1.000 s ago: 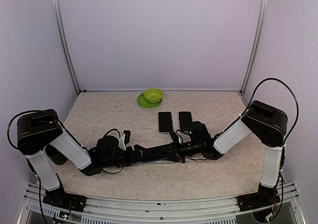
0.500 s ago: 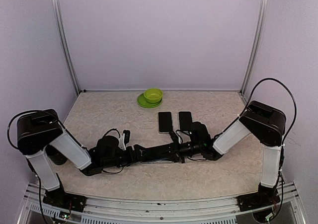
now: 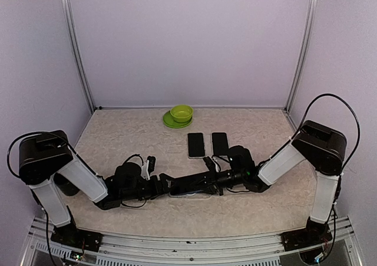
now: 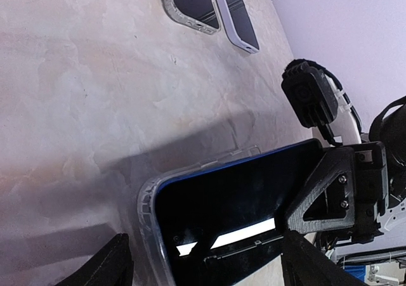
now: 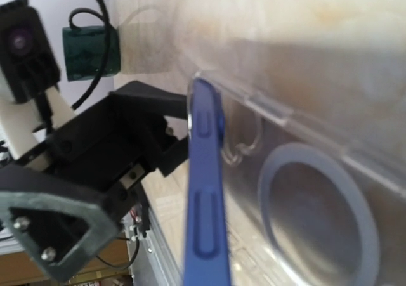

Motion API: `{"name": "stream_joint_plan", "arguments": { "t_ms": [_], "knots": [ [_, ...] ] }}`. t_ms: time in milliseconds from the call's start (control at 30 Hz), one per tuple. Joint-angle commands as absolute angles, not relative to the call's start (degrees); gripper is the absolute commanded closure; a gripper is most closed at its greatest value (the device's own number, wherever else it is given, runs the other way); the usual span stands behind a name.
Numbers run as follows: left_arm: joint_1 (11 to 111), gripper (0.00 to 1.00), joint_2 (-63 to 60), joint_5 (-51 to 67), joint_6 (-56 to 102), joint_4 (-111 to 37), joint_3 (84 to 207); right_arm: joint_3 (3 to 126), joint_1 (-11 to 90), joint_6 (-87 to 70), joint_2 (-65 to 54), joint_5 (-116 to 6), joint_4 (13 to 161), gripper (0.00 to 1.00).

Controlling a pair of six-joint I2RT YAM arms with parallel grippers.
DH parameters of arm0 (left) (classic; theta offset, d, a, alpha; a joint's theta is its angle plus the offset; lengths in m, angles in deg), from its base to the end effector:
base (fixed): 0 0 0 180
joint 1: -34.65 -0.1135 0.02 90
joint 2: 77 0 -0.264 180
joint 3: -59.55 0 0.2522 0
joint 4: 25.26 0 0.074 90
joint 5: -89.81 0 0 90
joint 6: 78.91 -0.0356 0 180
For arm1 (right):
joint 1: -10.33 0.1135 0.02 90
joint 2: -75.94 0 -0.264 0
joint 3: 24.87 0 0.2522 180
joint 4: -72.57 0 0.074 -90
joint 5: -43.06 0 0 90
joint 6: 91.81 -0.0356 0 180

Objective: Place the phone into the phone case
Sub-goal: Install the phone on the phone case.

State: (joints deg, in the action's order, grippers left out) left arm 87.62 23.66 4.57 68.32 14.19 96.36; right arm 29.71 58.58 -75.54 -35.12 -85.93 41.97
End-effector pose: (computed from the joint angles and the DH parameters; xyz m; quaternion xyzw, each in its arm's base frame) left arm 0.1661 -0.2251 0.1013 -0.0087 0.8401 -0.4639 0.2810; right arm 0.2134 0.2728 0.1052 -0.0034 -0.8183 -0.5748 0.0047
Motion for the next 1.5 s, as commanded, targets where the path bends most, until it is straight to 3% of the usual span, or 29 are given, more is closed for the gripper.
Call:
{"name": "stream_joint_plan", "arguments": {
  "t_ms": [0,1000,1233,1467],
  "knots": [
    [87.67,0.22,22.36,5.15,68.42,12.27,95.37,29.37,58.87,-73.62,-31.26,-87.02,39.36,1.00],
    [87.82,0.27,23.80,12.83,67.64,16.49,98.47,30.84,60.63,-74.31,-35.97,-89.85,34.08,1.00],
    [87.82,0.32,24.15,14.93,67.58,18.11,98.88,31.25,61.22,-74.41,-37.63,-90.70,32.04,1.00],
    [87.75,0.45,24.85,17.12,67.92,21.04,98.94,31.02,61.39,-74.41,-38.99,-91.24,30.89,1.00]
  ]
}}
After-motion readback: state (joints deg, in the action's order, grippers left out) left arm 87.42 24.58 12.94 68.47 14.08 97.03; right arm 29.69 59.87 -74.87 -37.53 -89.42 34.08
